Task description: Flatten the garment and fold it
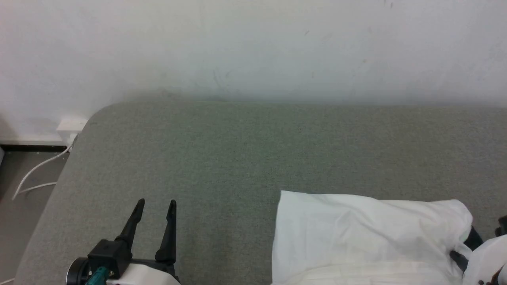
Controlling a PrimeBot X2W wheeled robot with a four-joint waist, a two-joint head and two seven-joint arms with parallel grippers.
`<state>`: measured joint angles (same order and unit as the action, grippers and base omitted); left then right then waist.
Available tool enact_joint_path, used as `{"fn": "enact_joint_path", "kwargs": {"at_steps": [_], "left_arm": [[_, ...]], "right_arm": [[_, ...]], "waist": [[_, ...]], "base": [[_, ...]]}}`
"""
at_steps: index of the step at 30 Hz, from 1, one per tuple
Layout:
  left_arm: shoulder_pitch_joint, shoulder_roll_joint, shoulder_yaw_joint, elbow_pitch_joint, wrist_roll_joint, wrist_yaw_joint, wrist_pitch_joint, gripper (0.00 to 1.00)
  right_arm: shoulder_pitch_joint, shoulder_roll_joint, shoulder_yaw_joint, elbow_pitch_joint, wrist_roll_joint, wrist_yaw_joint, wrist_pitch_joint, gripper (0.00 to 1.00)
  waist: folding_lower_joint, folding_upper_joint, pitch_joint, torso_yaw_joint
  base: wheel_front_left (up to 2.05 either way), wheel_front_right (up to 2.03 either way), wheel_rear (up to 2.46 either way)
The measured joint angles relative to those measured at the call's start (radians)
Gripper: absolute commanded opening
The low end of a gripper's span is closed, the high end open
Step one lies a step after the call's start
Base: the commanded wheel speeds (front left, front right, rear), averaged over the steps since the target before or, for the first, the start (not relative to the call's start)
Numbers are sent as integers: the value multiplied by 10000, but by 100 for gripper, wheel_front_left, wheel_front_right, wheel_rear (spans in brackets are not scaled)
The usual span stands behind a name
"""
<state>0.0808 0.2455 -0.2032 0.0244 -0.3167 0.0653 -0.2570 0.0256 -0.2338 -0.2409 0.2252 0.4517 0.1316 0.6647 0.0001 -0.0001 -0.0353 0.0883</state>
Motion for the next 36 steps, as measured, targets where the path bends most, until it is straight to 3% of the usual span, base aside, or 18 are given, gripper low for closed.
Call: {"fn": "enact_joint_path", "kwargs": {"at_steps": [4,12,17,21,22,23,24,25,30,36], "left_arm": [[12,-19,-15,52,0,0,0,100],[12,-35,-192,188,-2,-27,0,100],[-4,-29,-307,238,-2,-44,4,100],[-58,-27,-353,305,-15,-121,12,100],[-104,-29,-368,326,-15,-128,12,100],[-155,-31,-378,345,-15,-130,12,100],[-211,-36,-389,368,-15,-130,12,100],[-259,-44,-395,385,-15,-130,12,100],[-350,-54,-343,466,-17,-130,12,100],[-396,-77,-242,570,-17,-117,10,100]], "right_arm": [[161,36,84,-782,-667,0,382,0],[-71,719,2711,-2134,-1135,0,1062,0],[-565,1559,3985,-1695,-376,0,698,0],[-937,1795,4684,-523,291,0,54,0],[-1025,1799,4834,-197,341,0,-104,3],[-1099,1793,5018,102,568,-2,-268,31],[-1175,1779,5246,397,802,-2,-445,75],[-1257,1778,5497,652,926,-2,-617,100],[-1829,1802,6571,997,1413,-2,-1996,100],[-2203,1584,7033,163,127,0,-3574,100]], "waist": [[0,0,-75,-99],[0,0,-182,-56],[-1,0,-183,125],[0,0,-112,333],[0,0,-83,383],[0,0,-44,424],[0,0,5,462],[0,0,60,493],[0,0,317,571],[-1,0,321,405]], "base": [[0,0,0],[0,0,0],[0,0,0],[0,0,0],[0,0,0],[0,0,0],[0,0,0],[0,0,0],[0,0,0],[0,0,0]]}}
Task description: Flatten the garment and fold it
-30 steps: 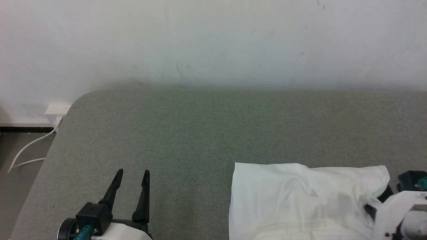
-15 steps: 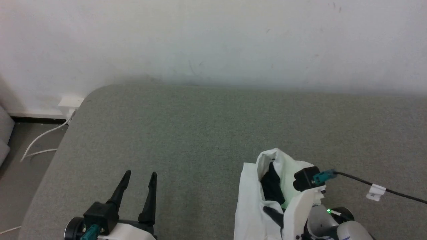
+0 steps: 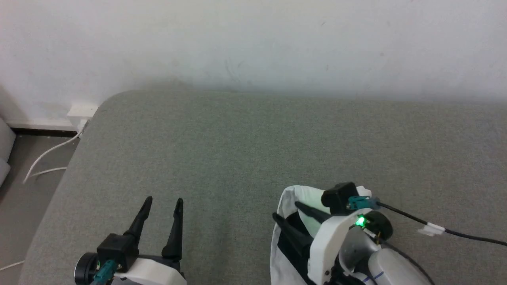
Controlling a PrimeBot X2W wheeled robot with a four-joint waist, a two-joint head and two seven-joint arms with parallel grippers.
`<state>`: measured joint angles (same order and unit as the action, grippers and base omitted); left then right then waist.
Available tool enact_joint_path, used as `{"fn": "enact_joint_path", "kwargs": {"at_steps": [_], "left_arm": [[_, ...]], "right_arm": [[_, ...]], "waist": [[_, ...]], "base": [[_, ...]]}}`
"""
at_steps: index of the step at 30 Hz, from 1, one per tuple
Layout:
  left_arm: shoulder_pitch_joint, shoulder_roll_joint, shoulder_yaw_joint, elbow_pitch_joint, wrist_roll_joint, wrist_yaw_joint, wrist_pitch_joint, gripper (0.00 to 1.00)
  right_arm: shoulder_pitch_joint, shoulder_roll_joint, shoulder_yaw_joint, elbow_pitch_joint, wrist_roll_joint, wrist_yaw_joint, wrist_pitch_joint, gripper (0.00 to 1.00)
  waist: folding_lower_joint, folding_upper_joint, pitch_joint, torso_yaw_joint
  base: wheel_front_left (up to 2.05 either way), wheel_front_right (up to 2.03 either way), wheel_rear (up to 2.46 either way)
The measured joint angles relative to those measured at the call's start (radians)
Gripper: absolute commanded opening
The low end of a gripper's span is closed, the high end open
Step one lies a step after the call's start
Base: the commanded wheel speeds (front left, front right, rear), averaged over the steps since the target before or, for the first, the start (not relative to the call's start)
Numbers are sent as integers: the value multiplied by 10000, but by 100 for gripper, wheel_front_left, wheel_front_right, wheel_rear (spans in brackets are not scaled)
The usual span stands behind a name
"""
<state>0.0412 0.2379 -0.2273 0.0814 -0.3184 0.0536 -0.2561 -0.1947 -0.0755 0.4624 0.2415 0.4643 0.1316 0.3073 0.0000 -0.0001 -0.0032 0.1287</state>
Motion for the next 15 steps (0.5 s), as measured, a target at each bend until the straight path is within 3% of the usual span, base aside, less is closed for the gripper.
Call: {"fn": "enact_joint_path", "kwargs": {"at_steps": [8,15], "left_arm": [[14,-128,198,2,-2,102,-8,100],[101,-265,516,-159,-15,268,-10,100]], "right_arm": [[1065,-184,-2038,-2065,-1398,0,-2151,100],[2373,-29,-4552,-3478,-1935,0,-2293,100]], "waist": [[0,0,-182,-404],[0,0,-258,-737]], "base": [[0,0,0],[0,0,0]]}}
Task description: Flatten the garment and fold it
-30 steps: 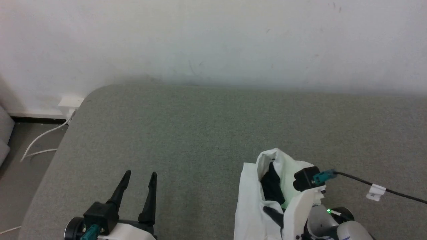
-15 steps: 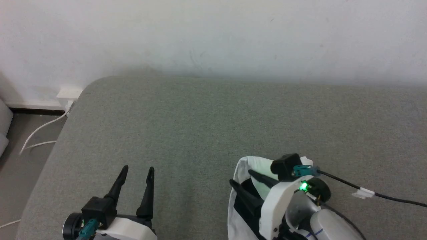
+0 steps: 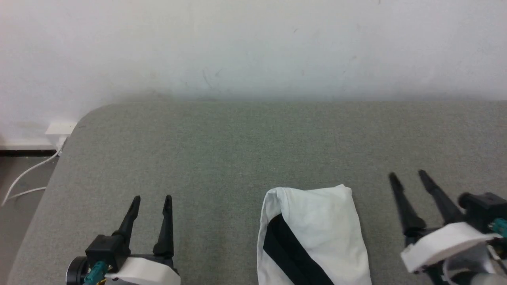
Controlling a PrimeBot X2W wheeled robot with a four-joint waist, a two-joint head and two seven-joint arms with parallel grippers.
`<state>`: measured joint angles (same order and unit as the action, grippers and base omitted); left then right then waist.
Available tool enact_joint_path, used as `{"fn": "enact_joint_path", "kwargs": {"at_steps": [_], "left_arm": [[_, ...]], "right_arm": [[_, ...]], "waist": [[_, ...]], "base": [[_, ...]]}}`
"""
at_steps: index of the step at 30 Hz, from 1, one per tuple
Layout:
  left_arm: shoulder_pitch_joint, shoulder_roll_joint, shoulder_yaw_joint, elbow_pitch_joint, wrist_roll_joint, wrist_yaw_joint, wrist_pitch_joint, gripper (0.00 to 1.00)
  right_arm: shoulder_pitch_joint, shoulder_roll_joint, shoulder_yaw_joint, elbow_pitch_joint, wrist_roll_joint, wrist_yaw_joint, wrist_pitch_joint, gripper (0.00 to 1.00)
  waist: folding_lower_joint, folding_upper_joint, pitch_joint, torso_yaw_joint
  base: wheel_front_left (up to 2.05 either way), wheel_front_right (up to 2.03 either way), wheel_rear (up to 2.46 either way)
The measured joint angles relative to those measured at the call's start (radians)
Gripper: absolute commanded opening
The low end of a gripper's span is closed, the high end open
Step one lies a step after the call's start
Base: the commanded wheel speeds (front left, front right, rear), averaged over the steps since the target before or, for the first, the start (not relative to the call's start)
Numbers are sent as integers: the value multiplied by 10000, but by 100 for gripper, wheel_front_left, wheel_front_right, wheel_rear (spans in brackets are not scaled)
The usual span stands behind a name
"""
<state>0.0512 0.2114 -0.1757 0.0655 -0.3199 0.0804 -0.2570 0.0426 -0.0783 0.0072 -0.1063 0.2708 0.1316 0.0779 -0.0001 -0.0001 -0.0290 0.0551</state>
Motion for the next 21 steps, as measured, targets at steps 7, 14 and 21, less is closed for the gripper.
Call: {"fn": "enact_joint_path", "kwargs": {"at_steps": [7,14,21], "left_arm": [[171,-38,318,-92,4,52,0,100],[296,-123,506,-295,42,132,0,100],[293,-134,499,-328,127,128,0,100]], "right_arm": [[791,-295,-2422,-318,359,-2,1260,100],[837,-1103,-3106,1344,1685,0,3804,100],[283,-640,-2403,2859,3438,-2,6558,100]], "waist": [[0,1,25,-172],[0,1,207,-177],[1,2,316,-2]], "base": [[0,0,0],[0,0,0],[0,0,0]]}}
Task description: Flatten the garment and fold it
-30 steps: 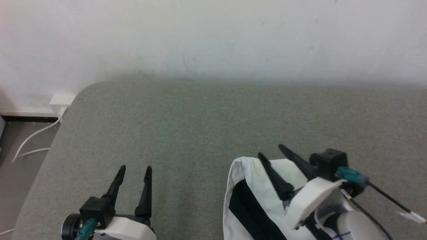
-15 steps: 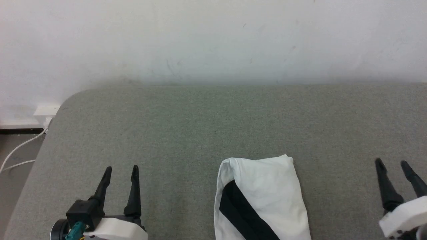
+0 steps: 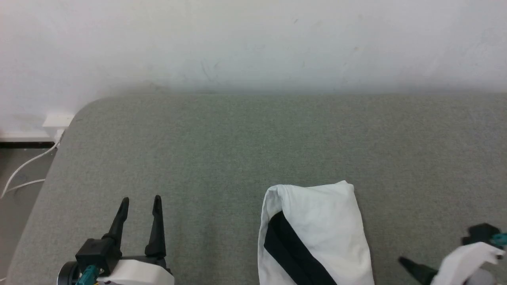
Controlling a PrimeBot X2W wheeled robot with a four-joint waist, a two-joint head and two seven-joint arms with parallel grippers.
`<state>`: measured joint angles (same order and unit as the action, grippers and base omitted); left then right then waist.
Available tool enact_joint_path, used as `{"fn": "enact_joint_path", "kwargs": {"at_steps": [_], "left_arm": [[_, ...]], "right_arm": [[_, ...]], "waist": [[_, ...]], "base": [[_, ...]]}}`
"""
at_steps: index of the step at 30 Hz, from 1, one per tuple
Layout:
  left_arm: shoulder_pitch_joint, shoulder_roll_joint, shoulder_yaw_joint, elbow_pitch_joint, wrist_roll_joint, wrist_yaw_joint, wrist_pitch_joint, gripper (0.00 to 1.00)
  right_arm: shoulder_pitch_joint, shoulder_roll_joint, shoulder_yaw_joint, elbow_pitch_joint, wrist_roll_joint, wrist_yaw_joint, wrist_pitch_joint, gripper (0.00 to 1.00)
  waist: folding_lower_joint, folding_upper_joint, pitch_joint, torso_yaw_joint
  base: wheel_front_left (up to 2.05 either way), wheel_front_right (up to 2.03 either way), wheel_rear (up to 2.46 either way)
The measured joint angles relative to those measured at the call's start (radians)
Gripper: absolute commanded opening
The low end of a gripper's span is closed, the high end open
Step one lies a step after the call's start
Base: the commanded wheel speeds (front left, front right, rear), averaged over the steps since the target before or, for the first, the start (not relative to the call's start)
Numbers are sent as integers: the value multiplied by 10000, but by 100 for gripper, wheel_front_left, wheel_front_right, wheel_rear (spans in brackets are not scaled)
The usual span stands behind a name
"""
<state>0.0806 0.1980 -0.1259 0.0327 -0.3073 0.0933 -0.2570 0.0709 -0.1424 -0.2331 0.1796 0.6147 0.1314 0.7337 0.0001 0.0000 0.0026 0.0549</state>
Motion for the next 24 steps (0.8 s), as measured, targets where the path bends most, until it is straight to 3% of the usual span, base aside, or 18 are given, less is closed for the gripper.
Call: {"fn": "enact_joint_path", "kwargs": {"at_steps": [5,14,15,16,20,24], "left_arm": [[-8,-52,-107,-6,25,-4,0,100],[-167,-61,-274,38,29,-44,0,100],[-182,-61,-288,54,29,-44,0,100],[-195,-59,-297,73,29,-44,0,100],[-195,-56,-309,142,29,-44,0,100],[-177,-56,-324,171,21,-42,2,100]], "right_arm": [[-605,652,685,612,1041,2,445,100],[-1556,823,1850,2061,2456,0,-71,100],[-1637,825,2004,2155,2612,0,-140,72],[-1700,826,2153,2226,2780,0,-238,0],[-1763,631,2878,2324,2794,0,-761,0],[-1834,-81,3730,2013,2113,0,-1609,0]], "waist": [[0,0,86,194],[0,0,319,507],[0,0,329,530],[0,0,328,547],[0,0,194,539],[-1,0,8,418]], "base": [[0,0,0],[0,0,0],[0,0,0],[0,0,0],[0,0,0],[0,0,0]]}}
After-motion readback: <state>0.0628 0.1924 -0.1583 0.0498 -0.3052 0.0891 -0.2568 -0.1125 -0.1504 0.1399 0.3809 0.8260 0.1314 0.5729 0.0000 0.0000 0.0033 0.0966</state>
